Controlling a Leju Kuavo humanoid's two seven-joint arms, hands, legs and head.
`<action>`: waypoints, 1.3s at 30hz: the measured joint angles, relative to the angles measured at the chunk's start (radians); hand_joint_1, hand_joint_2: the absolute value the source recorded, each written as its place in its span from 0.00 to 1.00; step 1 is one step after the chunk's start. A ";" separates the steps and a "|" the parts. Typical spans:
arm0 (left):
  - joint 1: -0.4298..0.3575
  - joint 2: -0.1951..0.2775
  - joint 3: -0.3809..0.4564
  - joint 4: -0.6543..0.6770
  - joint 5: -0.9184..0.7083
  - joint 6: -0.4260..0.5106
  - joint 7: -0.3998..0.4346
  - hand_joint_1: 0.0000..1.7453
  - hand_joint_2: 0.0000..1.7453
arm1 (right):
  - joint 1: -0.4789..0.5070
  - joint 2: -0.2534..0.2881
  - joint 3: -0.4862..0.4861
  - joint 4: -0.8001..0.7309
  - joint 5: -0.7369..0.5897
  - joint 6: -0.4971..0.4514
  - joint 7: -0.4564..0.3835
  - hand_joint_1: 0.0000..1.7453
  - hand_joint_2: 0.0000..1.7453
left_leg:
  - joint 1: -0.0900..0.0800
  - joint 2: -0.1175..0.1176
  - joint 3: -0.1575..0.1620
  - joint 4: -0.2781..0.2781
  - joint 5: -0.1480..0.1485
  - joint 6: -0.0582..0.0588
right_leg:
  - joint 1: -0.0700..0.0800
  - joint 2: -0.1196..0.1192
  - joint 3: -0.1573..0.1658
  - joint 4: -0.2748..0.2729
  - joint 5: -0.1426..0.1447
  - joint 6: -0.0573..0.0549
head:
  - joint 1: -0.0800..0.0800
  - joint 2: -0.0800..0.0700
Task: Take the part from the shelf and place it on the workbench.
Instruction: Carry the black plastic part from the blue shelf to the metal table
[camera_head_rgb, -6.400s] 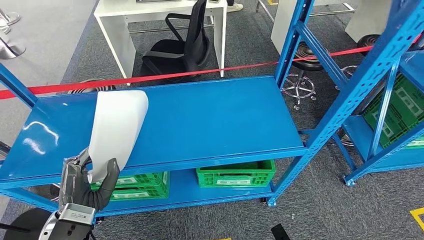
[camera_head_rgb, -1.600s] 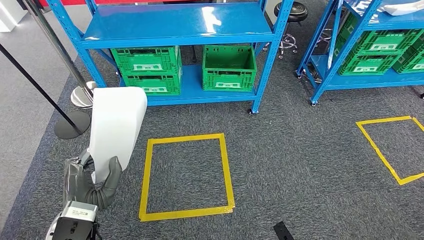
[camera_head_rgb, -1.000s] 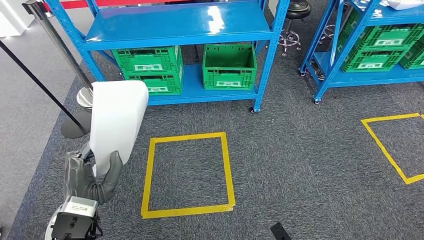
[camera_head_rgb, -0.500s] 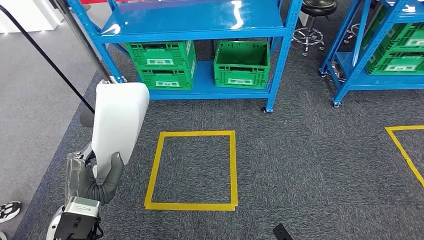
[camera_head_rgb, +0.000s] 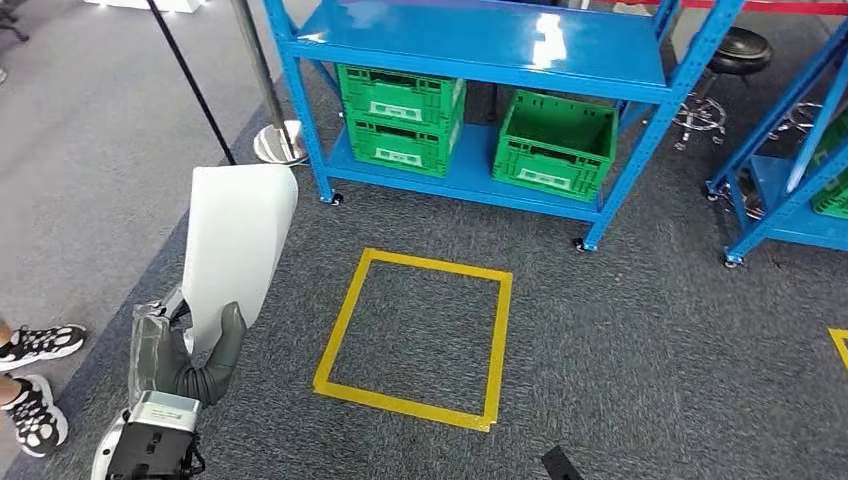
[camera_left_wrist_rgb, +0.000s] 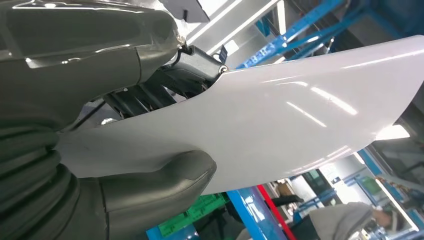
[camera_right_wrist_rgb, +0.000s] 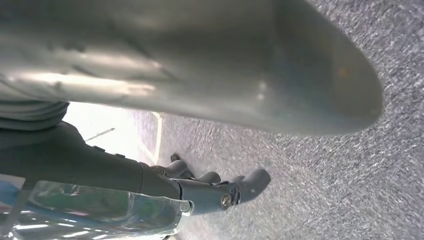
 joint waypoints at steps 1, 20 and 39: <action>0.001 0.000 -0.002 0.000 0.000 0.000 0.000 1.00 1.00 | 0.002 -0.002 0.000 0.000 0.000 0.000 0.001 0.00 0.00 | -0.001 -0.015 0.000 0.000 0.000 0.000 | 0.001 0.007 -0.025 0.050 -0.015 0.001 | 0.002 0.000; 0.015 0.004 -0.008 -0.009 -0.012 0.001 0.018 1.00 1.00 | -0.004 -0.004 0.000 -0.001 0.009 0.032 0.020 0.00 0.00 | 0.024 0.030 -0.099 0.157 -0.030 -0.065 | -0.016 -0.055 0.092 -0.203 0.110 -0.033 | -0.014 0.000; 0.031 -0.003 -0.007 -0.025 0.019 -0.039 0.021 1.00 1.00 | 0.009 -0.003 -0.001 -0.004 -0.001 0.033 0.011 0.00 0.00 | 0.016 -0.127 -0.015 0.010 0.008 -0.038 | -0.014 0.097 0.072 -0.193 0.115 -0.012 | -0.001 0.000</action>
